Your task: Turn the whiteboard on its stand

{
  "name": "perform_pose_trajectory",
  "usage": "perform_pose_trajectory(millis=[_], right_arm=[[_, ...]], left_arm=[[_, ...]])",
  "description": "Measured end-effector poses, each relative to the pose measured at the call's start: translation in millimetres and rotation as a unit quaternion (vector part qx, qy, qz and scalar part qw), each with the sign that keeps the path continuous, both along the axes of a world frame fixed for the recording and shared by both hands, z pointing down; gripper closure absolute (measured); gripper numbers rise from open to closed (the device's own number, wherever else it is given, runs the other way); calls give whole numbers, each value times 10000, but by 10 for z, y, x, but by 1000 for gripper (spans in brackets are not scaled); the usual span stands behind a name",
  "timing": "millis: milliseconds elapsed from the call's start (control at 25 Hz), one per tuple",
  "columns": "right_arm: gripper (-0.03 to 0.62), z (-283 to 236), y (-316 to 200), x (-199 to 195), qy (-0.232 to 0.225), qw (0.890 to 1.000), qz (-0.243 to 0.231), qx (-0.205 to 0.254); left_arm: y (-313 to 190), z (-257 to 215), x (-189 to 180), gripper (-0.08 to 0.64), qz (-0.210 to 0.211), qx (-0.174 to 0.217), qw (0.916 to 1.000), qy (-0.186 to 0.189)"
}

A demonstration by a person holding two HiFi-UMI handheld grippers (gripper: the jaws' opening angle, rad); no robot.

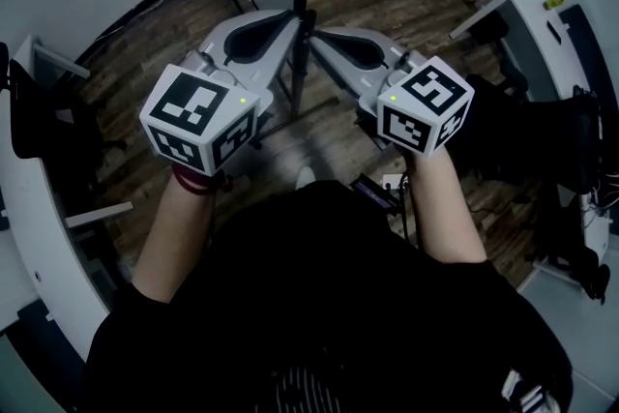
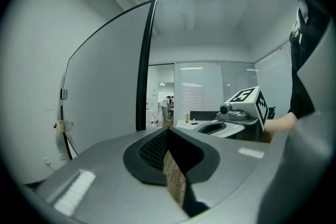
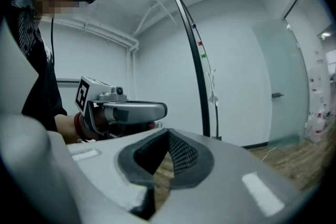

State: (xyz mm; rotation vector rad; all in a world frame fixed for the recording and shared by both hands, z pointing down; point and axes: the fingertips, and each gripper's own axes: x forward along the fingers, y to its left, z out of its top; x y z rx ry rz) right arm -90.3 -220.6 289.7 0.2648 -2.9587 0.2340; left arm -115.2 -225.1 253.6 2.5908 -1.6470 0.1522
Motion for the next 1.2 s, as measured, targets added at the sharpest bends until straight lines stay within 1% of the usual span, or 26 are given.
perform_pose_trajectory(millis=[120, 360, 640, 760, 840, 1040, 1200], right_arm=[[591, 33, -182, 25, 17, 10000, -59, 32], [591, 89, -500, 99, -98, 9997, -153, -144], [591, 56, -671, -54, -209, 9995, -152, -158], [591, 32, -735, -74, -214, 9997, -56, -97], [591, -12, -773, -93, -241, 9997, 26, -66], [591, -77, -779, -138, -233, 9996, 160, 48], [591, -142, -808, -237, -301, 9990, 318, 103]], left_arm=[[-196, 78, -14, 558, -123, -85, 9998, 91], [-458, 173, 11, 558, -307, -160, 9993, 106], [-547, 248, -216, 558, -441, -216, 9987, 141], [-575, 352, -315, 558, -482, -324, 9978, 310], [-629, 333, -326, 558, -422, -304, 9980, 346], [-700, 281, -232, 558, -121, -258, 9992, 274], [-702, 279, -289, 558, -18, -227, 9994, 270]])
